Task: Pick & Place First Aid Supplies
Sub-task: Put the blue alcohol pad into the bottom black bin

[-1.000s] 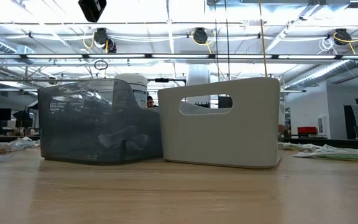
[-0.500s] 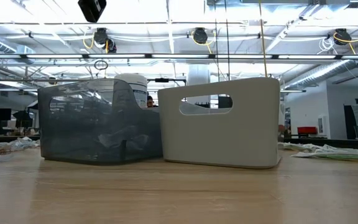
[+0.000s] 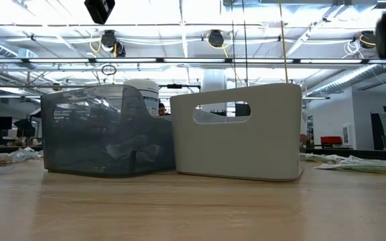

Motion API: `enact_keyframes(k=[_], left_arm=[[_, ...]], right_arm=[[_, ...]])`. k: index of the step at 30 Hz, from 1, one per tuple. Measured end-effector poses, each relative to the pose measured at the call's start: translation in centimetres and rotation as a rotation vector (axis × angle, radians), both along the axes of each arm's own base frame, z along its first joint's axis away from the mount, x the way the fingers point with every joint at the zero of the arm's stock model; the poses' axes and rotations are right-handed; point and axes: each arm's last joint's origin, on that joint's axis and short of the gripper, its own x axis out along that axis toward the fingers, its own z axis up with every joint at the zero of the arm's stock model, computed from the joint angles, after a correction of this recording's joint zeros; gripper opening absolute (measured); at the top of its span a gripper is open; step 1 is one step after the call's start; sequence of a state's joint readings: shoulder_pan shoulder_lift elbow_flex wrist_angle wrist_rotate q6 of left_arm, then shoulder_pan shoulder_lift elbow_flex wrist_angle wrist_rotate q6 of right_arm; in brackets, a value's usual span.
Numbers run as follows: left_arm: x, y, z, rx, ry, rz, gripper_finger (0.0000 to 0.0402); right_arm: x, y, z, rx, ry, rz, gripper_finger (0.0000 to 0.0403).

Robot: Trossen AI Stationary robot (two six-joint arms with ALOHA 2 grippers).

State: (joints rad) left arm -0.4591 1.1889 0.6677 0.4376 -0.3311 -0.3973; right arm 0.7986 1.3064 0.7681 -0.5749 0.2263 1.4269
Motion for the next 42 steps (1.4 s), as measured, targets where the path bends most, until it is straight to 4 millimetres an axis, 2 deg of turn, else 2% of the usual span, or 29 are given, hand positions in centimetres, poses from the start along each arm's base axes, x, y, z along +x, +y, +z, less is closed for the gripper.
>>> enact_keyframes(k=[6,14,19,24,29,42], left_arm=[[0.0,0.0,0.0,-0.001,0.0,0.0,0.0157],[0.0,0.0,0.0,0.001,0.0,0.0,0.0157],[0.0,0.0,0.0,0.023,-0.003,-0.002,0.0157],[0.0,0.0,0.0,0.059,-0.006,-0.004,0.0157],[0.0,0.1,-0.3,0.079,0.022,0.012,0.0157],[-0.1,0.2,-0.7,0.089,0.061,0.031,0.0157]], right_arm=[[1.3,0.5,1.1,-0.133,-0.277,0.111,0.0001],[3.5,0.5,2.6,-0.299,-0.537,0.199,0.0001],[6.0,-1.0,3.8,-0.364,-0.666,0.184,0.0],[8.9,-3.4,4.9,-0.347,-0.792,0.192,0.0],[11.1,-5.0,5.7,-0.335,-0.902,0.205,0.0],[19.1,-4.5,8.9,-0.388,-1.002,0.346,0.0]])
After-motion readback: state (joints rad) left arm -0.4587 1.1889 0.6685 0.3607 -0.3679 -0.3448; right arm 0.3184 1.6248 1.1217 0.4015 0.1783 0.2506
